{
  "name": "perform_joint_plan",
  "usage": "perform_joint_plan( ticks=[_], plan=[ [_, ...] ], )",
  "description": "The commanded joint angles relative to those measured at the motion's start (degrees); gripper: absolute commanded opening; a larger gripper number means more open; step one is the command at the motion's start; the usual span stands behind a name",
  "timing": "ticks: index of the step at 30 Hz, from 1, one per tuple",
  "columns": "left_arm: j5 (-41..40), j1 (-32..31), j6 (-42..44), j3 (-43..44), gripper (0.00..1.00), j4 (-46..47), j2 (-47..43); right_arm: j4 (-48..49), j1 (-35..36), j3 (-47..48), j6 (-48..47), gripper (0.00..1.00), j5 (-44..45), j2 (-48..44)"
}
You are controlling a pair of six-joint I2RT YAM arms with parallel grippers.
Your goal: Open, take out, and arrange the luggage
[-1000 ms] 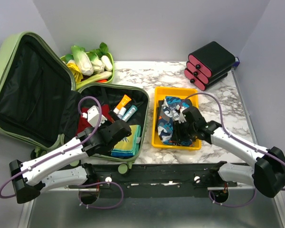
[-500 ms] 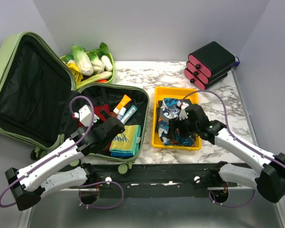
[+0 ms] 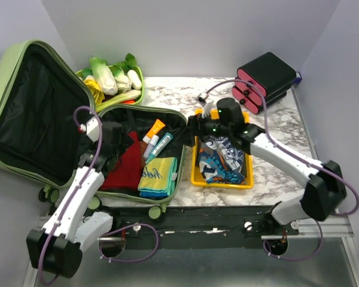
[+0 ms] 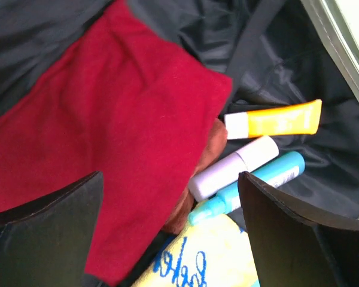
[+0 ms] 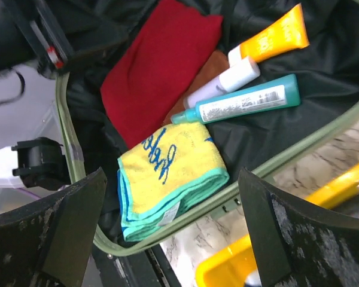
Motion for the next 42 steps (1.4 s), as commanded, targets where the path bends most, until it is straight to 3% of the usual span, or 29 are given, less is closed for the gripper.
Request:
perform_joint_plan(
  ticks=[1, 5, 8, 11, 13, 18, 28, 33, 40, 42],
  plan=[
    [20.2, 7.5, 24.6, 10.8, 0.99, 11.2, 11.9, 1.4, 3.3, 3.5, 3.9, 0.99, -2.3, 7.1],
    [25.9, 9.7, 35.2, 22.1, 0.97, 4.0, 28.2, 1.1, 3.4, -1.2, 4.2, 0.99, 3.5, 5.6],
    [29.8, 10.0, 42.2, 24.5, 0.95, 4.6, 32.0, -1.3, 3.4, -5.0, 2.3, 0.99, 7.7, 2.4],
    [26.0, 10.0, 45.7, 25.0, 0.95, 4.6, 33.9, -4.2, 3.4, -8.0, 1.2, 0.99, 12.5, -1.5],
    [23.9, 10.0, 45.3, 26.5, 0.95, 2.6, 35.4, -5.4, 3.4, -10.9, 0.7, 1.0, 15.6, -3.6],
    [24.0, 9.5, 43.1, 28.3, 0.8, 0.5, 42.2, -8.5, 3.4, -15.4, -0.1, 1.0, 21.8, -11.4],
    [14.6, 8.5, 37.8, 30.5, 0.76, -3.3, 49.3, -11.9, 3.4, -22.3, -1.9, 1.0, 27.7, -20.3],
    [10.6, 8.5, 36.5, 30.9, 0.66, -5.4, 52.6, -13.0, 3.3, -24.2, -1.4, 1.0, 30.4, -22.3],
    [13.0, 8.5, 35.8, 29.9, 0.65, -4.2, 54.1, -13.1, 3.3, -24.6, -1.4, 1.0, 31.2, -23.8],
    [14.4, 8.5, 36.0, 29.6, 0.53, -3.7, 53.8, -13.0, 3.3, -24.6, -1.4, 1.0, 31.4, -23.5]
  ],
)
